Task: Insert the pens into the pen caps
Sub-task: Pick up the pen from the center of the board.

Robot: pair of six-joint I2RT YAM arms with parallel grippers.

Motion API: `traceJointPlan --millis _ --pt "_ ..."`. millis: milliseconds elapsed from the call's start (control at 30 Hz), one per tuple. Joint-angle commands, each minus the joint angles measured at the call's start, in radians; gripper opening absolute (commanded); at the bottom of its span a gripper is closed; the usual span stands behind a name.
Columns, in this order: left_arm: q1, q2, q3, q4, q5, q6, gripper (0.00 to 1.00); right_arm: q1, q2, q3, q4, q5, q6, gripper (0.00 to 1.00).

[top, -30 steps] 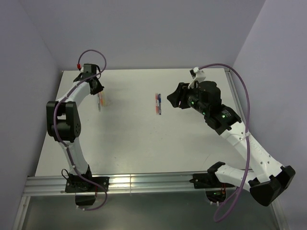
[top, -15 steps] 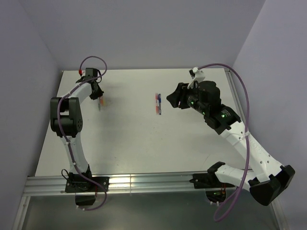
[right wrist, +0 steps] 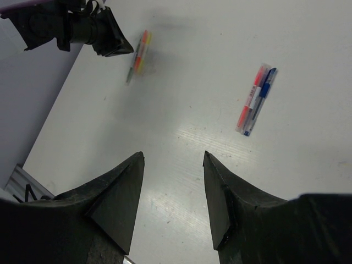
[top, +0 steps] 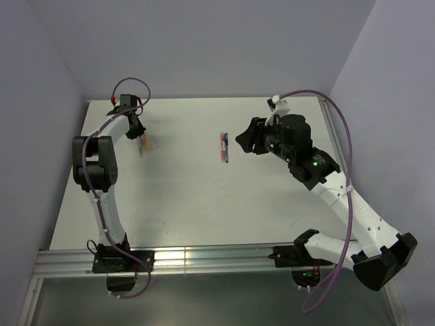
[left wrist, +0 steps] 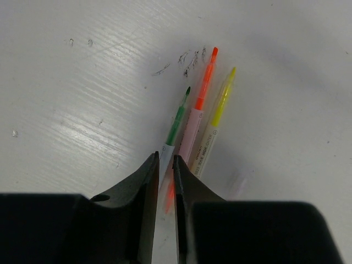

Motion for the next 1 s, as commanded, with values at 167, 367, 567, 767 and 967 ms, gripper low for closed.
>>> traceJointPlan --millis 167,367,567,767,967 --pt "0.003 0.035 0.046 -0.007 0.008 0.022 0.22 -0.005 0.001 0.004 0.015 0.016 -0.018 0.55" --pt "0.003 0.057 0.073 -0.019 0.014 0.028 0.22 -0.005 0.001 0.002 0.015 0.016 -0.018 0.55" --pt "0.003 0.063 0.077 -0.021 0.019 0.031 0.22 -0.005 0.001 0.001 0.015 0.013 -0.019 0.55" --pt "0.003 0.078 0.089 -0.033 0.015 0.035 0.23 -0.005 0.001 0.001 0.017 0.012 -0.019 0.55" --pt "0.003 0.086 0.093 -0.049 0.000 0.033 0.24 -0.005 0.001 -0.001 0.017 0.007 -0.019 0.55"
